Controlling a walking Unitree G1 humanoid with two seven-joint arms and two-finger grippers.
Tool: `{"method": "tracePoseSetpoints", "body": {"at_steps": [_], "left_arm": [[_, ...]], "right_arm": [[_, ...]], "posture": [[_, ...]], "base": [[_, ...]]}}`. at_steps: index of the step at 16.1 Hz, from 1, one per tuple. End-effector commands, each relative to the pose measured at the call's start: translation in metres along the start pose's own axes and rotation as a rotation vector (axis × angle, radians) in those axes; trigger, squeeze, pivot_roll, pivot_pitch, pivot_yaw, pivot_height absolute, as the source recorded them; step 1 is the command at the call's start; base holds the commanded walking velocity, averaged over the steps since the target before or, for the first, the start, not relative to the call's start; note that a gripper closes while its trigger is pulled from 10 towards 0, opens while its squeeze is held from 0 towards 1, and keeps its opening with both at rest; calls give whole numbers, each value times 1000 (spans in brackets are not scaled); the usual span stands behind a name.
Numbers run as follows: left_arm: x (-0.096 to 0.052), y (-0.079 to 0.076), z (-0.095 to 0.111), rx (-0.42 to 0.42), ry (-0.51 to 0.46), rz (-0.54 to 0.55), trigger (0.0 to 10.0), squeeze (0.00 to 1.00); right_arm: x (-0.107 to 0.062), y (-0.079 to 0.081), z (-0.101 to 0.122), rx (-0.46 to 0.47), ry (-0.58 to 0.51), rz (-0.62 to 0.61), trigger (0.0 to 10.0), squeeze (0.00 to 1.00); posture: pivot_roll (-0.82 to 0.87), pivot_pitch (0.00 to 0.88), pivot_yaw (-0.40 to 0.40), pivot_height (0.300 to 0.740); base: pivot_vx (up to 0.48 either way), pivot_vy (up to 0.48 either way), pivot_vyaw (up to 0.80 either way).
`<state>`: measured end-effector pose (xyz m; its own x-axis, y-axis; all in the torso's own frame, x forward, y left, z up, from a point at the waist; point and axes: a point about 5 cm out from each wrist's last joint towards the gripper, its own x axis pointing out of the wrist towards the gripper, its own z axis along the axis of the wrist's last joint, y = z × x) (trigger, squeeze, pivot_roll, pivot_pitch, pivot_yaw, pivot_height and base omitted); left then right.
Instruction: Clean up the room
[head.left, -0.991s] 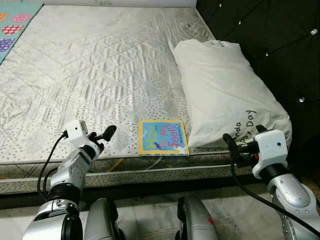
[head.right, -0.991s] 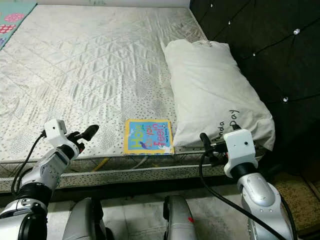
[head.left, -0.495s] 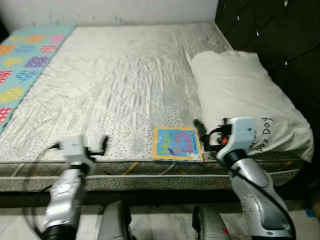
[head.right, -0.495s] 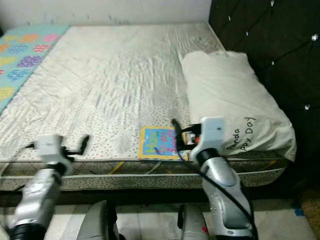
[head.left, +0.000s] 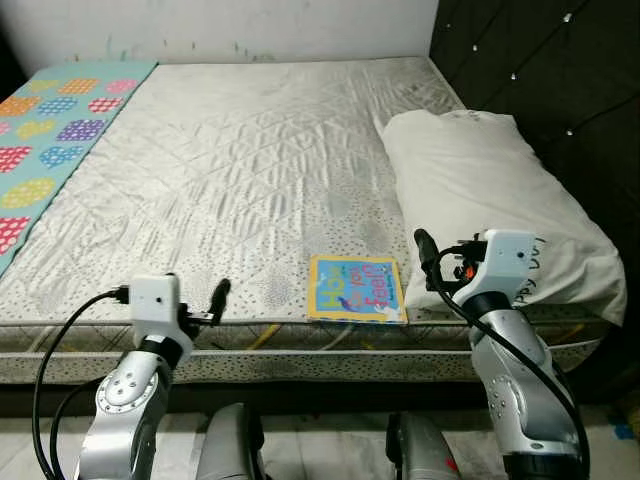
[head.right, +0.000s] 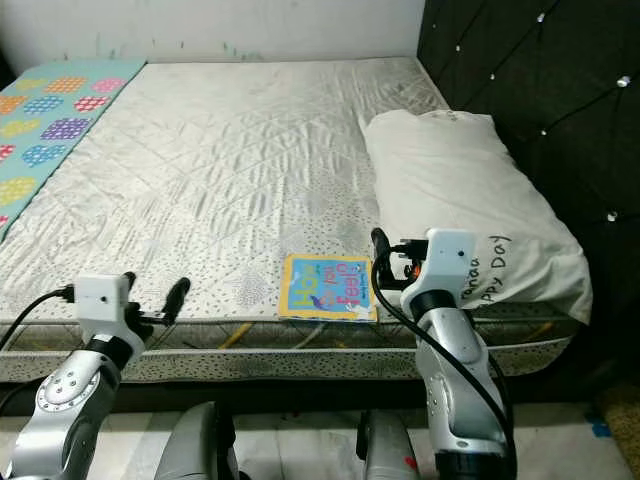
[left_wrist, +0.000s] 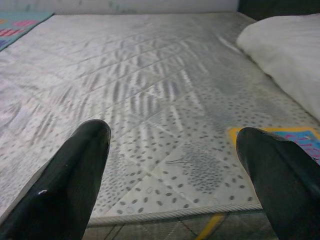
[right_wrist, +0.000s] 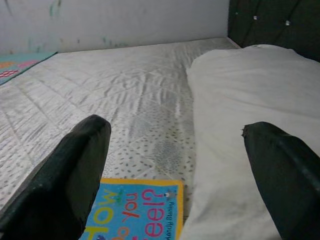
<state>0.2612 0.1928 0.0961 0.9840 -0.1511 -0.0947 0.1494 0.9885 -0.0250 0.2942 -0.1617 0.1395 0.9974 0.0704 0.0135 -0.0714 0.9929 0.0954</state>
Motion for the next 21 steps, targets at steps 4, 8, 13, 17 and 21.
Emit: {"method": "tracePoseSetpoints", "body": {"at_steps": [4,8,13,17,21], "left_arm": [[7,-3,4,-60,-13,36,10000,0],[14,0,9,-75,-29,62,10000,0],[18,7,11,-66,-28,66,10000,0],[20,2,9,-75,-29,59,10000,0],[18,5,-5,-92,8,78,10000,0]], "right_arm": [[8,6,7,8,-41,20,10000,0],[16,5,11,9,-57,13,10000,0],[17,5,11,5,-62,15,10000,0],[15,3,9,2,-59,11,10000,0],[11,0,-4,14,-29,-5,10000,0]], "posture": [[-195,0,41,600],[-195,0,40,652],[-197,0,42,708],[-203,0,43,740],[-201,0,50,740]], "base": [[0,0,0],[0,0,0],[0,0,0],[0,0,0],[0,0,0]]}}
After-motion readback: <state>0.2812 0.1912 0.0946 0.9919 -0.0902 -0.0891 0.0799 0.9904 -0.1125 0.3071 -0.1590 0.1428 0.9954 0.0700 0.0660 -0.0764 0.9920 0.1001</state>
